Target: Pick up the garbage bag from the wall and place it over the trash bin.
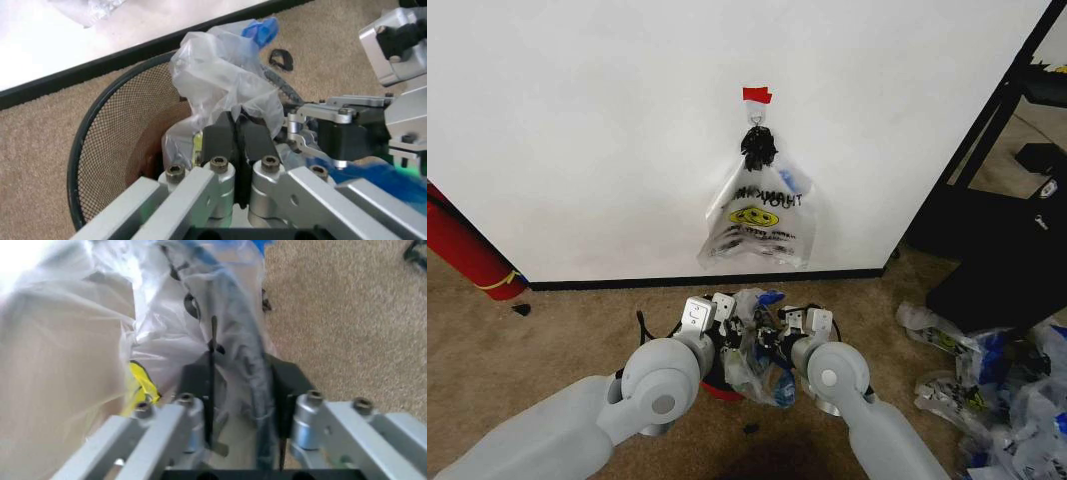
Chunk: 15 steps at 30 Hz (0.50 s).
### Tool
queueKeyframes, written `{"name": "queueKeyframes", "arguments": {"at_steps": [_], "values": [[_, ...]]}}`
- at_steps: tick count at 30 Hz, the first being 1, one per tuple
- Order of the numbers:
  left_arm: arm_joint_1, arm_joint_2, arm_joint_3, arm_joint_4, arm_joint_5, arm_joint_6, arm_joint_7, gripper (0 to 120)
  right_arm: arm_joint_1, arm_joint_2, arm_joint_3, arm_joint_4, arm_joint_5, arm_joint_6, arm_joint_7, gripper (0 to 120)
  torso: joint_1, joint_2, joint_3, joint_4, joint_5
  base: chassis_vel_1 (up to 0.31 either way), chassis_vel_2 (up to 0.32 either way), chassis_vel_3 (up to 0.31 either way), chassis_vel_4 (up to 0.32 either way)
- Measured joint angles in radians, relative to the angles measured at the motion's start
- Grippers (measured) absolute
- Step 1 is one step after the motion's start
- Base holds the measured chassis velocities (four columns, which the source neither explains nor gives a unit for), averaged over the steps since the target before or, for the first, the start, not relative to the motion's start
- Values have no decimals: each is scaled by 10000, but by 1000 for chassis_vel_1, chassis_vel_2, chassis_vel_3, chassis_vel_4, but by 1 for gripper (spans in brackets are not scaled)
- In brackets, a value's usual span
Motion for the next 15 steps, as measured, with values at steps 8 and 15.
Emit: {"name": "queueKeyframes", "arguments": {"at_steps": [8, 15], "values": [[216, -12, -85, -102, -3, -3, 0, 0, -35, -3, 1, -26, 89, 5, 232, 1, 0, 1, 0, 0, 1, 0, 0, 0, 0], [309, -47, -269, -108, -55, -33, -2, 0, -161, -14, 94, 51, -61, 10, 97, 1, 0, 1, 0, 0, 1, 0, 0, 0, 0]]}}
